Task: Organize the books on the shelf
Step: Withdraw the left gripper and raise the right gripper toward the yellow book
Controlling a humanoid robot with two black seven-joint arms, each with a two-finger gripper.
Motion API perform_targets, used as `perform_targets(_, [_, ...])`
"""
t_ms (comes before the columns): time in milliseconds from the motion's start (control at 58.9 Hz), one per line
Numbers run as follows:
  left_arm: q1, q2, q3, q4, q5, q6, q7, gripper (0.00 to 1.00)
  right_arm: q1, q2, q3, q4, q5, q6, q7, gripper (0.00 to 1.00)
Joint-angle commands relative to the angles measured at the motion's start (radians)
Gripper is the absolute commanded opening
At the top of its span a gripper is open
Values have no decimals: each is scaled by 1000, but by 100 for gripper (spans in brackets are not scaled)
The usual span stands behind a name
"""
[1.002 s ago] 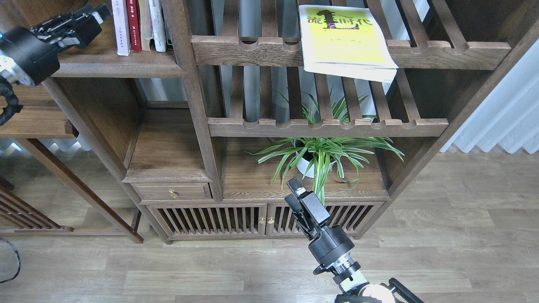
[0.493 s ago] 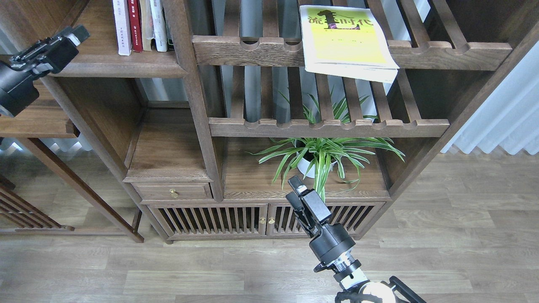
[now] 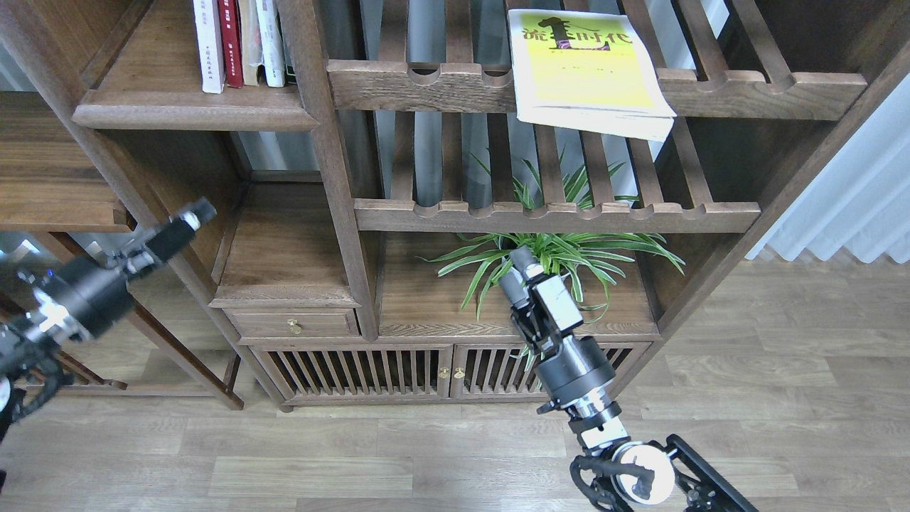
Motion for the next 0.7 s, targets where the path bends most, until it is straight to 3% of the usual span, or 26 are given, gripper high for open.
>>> perform_targets(0, [19, -28, 19, 41, 19, 0, 2, 44, 36, 0, 45, 39, 2, 0, 15, 96])
perform_targets(187, [21, -51, 20, 58, 29, 0, 2, 48, 124, 0, 101, 39, 8, 0, 27, 96])
perform_targets(391, [70, -165, 20, 70, 21, 0, 5, 80, 228, 0, 110, 38, 8, 0, 41, 96])
perform_targets(680, [125, -180, 20, 96, 23, 0, 9, 86, 257, 0, 110, 34, 10, -25, 44, 96])
